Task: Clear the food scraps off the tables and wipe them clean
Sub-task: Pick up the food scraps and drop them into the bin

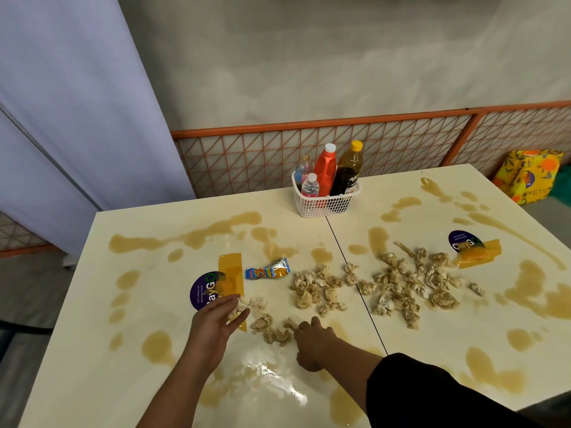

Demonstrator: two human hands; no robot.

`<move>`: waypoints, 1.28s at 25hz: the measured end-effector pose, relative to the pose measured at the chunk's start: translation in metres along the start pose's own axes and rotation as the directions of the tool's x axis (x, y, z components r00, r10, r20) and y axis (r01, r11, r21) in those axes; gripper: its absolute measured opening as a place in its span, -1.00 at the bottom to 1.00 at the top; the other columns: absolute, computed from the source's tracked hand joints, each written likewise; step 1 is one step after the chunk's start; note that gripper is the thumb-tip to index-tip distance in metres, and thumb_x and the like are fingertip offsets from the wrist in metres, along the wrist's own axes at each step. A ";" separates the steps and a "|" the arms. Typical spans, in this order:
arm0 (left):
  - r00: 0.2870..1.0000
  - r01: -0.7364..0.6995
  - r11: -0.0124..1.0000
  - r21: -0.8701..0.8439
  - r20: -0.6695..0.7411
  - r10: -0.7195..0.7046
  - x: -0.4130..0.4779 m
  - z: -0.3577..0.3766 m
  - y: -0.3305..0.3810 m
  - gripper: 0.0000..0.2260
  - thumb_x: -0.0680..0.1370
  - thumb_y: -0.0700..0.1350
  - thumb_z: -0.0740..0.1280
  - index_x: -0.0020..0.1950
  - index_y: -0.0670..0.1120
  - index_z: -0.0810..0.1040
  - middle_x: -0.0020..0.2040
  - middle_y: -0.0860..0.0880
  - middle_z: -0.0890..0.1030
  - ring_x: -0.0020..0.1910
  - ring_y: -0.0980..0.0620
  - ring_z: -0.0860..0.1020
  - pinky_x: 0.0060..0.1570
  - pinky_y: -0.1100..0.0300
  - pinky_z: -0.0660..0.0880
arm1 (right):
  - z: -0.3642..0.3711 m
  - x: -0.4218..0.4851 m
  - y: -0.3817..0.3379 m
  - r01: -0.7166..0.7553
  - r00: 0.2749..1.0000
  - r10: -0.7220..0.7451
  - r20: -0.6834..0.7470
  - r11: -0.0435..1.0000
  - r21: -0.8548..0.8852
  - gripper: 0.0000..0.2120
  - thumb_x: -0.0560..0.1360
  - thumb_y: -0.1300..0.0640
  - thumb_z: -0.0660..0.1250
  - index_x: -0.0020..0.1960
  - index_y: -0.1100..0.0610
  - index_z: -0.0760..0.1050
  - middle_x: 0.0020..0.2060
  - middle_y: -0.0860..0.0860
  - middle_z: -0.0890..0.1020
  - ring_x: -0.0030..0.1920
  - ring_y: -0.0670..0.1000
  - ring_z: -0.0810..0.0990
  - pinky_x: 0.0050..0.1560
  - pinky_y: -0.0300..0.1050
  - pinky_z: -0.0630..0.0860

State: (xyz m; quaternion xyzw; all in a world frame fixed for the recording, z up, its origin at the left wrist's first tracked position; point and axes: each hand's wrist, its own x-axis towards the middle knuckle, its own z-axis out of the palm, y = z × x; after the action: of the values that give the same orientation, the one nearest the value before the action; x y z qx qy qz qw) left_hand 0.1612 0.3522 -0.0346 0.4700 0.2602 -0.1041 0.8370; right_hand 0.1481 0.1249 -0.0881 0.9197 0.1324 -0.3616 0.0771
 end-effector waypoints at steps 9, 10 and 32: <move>0.964 0.265 0.878 -0.400 0.082 -0.254 -0.022 0.004 -0.007 -0.85 0.51 -0.14 0.36 -0.03 -0.23 0.55 -0.10 -0.18 0.58 -0.09 -0.09 0.56 -0.27 0.18 0.61 | 0.004 -0.004 0.004 0.024 0.998 -0.021 -0.059 0.998 0.062 -0.54 0.58 0.14 0.13 0.47 0.20 0.32 0.40 0.11 0.33 0.33 0.22 0.28 0.17 0.16 0.43; 0.959 0.281 0.872 -0.402 0.082 -0.271 -0.025 0.004 -0.009 -0.84 0.51 -0.13 0.36 -0.05 -0.22 0.54 -0.14 -0.17 0.58 -0.12 -0.07 0.56 -0.29 0.19 0.60 | 0.004 -0.005 0.005 0.035 0.996 -0.024 -0.090 0.992 0.123 -0.58 0.60 0.11 0.13 0.42 0.20 0.37 0.35 0.11 0.37 0.31 0.21 0.31 0.15 0.14 0.43; 0.954 -0.299 0.665 0.685 0.199 0.224 -0.077 0.115 -0.057 -0.92 0.59 -0.06 0.36 0.00 0.13 0.57 -0.13 0.08 0.68 -0.19 0.12 0.63 -0.24 0.30 0.52 | -0.051 -0.085 0.018 0.198 0.975 0.208 -0.077 -0.661 0.724 -0.93 0.62 0.28 0.31 -0.03 0.24 0.56 -0.14 0.20 0.65 -0.09 0.11 0.67 -0.07 0.00 0.64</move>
State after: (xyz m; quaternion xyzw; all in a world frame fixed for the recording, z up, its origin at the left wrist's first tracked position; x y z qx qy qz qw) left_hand 0.1117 0.2195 0.0133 0.7814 0.0888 -0.0974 0.6100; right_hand 0.1263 0.1037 0.0078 0.4757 -0.2742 -0.1612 -0.8201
